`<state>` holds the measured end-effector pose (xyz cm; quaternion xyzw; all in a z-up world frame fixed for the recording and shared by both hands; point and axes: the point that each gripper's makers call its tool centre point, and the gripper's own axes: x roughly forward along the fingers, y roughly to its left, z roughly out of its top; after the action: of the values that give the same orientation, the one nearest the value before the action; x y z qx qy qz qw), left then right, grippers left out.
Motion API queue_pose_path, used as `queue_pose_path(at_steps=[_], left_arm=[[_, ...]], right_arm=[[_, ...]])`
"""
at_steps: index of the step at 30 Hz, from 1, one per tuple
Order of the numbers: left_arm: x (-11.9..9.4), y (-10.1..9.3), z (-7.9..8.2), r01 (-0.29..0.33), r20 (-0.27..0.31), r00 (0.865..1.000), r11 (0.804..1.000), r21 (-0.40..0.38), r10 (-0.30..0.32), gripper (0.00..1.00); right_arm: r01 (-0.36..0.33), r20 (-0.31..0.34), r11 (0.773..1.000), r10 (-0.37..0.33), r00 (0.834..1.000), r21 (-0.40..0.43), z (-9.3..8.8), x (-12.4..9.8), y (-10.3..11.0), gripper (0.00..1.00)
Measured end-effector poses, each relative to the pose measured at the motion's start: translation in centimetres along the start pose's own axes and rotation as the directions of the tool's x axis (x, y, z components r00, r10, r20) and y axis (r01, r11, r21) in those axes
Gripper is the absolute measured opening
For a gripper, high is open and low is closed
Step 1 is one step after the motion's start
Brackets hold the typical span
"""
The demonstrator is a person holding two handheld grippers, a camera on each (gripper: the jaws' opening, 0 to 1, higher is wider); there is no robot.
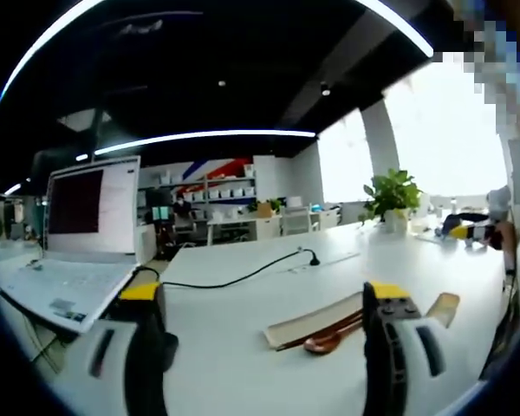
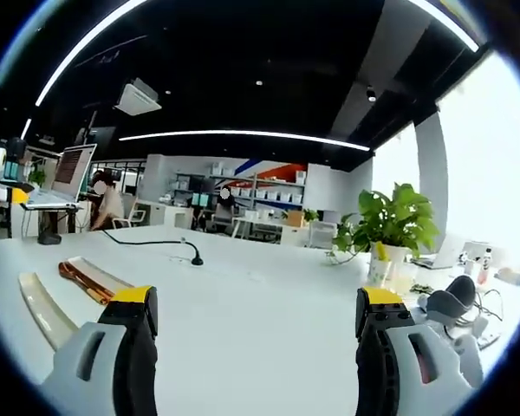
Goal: Arrange the utensils inside the cutlery case until each visible utensil rests in its matching compartment.
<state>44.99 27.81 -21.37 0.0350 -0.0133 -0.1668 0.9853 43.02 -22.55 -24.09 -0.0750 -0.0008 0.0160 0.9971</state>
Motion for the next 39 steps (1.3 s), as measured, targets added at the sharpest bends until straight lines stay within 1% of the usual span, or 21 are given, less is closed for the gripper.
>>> queue_pose_path(at_steps=[4,9,11,13,16,17,18,19,23,24,25,27,31,33,34,35,37,39], left_arm=[[0.2,-0.3,-0.3,0.016,-0.002,1.000,1.000,-0.014,-0.016,1.00],[0.4,-0.2,-0.8,0.016,-0.016,1.000,1.000,-0.025,-0.016,1.00],[0.5,-0.3,-0.9,0.019,-0.022,1.000,0.999,-0.026,-0.020,1.00],[0.6,-0.3,-0.9,0.018,-0.016,1.000,0.999,-0.029,-0.018,1.00],[0.7,-0.5,-0.8,0.021,-0.007,1.000,0.999,-0.033,-0.022,1.00],[0.7,-0.7,-0.8,0.025,-0.006,1.000,0.999,-0.034,-0.025,1.00],[0.8,-0.8,-0.8,0.028,-0.006,1.000,0.999,-0.035,-0.029,1.00],[0.8,-1.0,-0.9,0.035,-0.010,0.999,0.999,-0.037,-0.035,1.00],[1.0,-1.2,-1.2,0.046,-0.012,0.999,0.998,-0.034,-0.046,0.99],[1.0,-1.3,-1.2,0.050,-0.009,0.999,0.998,-0.036,-0.050,0.99],[1.1,-1.3,-1.3,0.053,-0.008,0.999,0.998,-0.040,-0.053,0.99],[1.1,-1.5,-1.3,0.059,-0.008,0.998,0.997,-0.053,-0.059,0.99],[1.0,-1.5,-1.4,0.064,-0.011,0.998,0.996,-0.055,-0.065,0.99],[1.1,-1.3,-1.2,0.060,-0.005,0.998,0.997,-0.050,-0.061,0.98],[1.0,-1.3,-0.9,0.063,0.007,0.998,0.997,-0.051,-0.063,0.98],[1.0,-1.3,-0.3,0.069,0.033,0.997,0.996,-0.062,-0.067,0.98],[0.9,-1.3,0.5,0.080,0.051,0.996,0.994,-0.069,-0.076,0.96],[1.0,-1.1,1.3,0.073,0.074,0.995,0.996,-0.058,-0.069,0.96]], right_arm=[[-0.008,0.003,1.000,0.008,1.000,0.010,-0.1,0.1,0.2,0.99],[-0.022,-0.013,1.000,0.022,1.000,0.013,-0.6,0.4,0.5,0.99],[-0.021,-0.031,1.000,0.021,0.999,0.000,-0.9,0.4,0.5,0.99],[-0.019,-0.038,1.000,0.018,0.999,-0.013,-1.0,0.4,0.4,0.99],[-0.017,-0.030,1.000,0.016,0.999,-0.008,-0.8,0.3,0.3,0.99],[-0.008,-0.035,1.000,0.007,0.999,-0.011,-0.9,0.2,0.2,0.99],[0.017,-0.040,0.999,-0.018,0.999,-0.027,-0.8,0.1,-0.3,0.99],[0.030,-0.032,0.999,-0.031,0.999,-0.041,-0.6,0.0,-0.5,0.99],[0.051,-0.013,0.998,-0.052,0.999,-0.040,-0.2,-0.2,-1.0,0.99],[0.069,0.007,0.997,-0.069,0.998,-0.047,0.1,-0.2,-1.2,0.99],[0.082,0.044,0.995,-0.080,0.996,-0.057,0.7,-0.2,-1.4,0.99],[0.080,0.060,0.995,-0.076,0.995,-0.060,1.1,-0.3,-1.2,0.99],[0.049,0.077,0.998,-0.046,0.996,-0.031,1.4,-0.2,-0.5,0.99],[0.038,0.079,0.999,-0.035,0.996,-0.029,1.6,-0.2,-0.2,0.99],[0.034,0.080,0.999,-0.032,0.996,-0.028,1.7,-0.1,-0.1,0.99],[0.031,0.085,0.999,-0.028,0.996,-0.028,1.9,-0.1,0.1,0.99],[0.025,0.091,0.999,-0.022,0.996,-0.032,2.2,-0.1,0.2,0.99],[0.017,0.088,0.999,-0.012,0.996,-0.048,2.4,0.1,0.4,0.99]])
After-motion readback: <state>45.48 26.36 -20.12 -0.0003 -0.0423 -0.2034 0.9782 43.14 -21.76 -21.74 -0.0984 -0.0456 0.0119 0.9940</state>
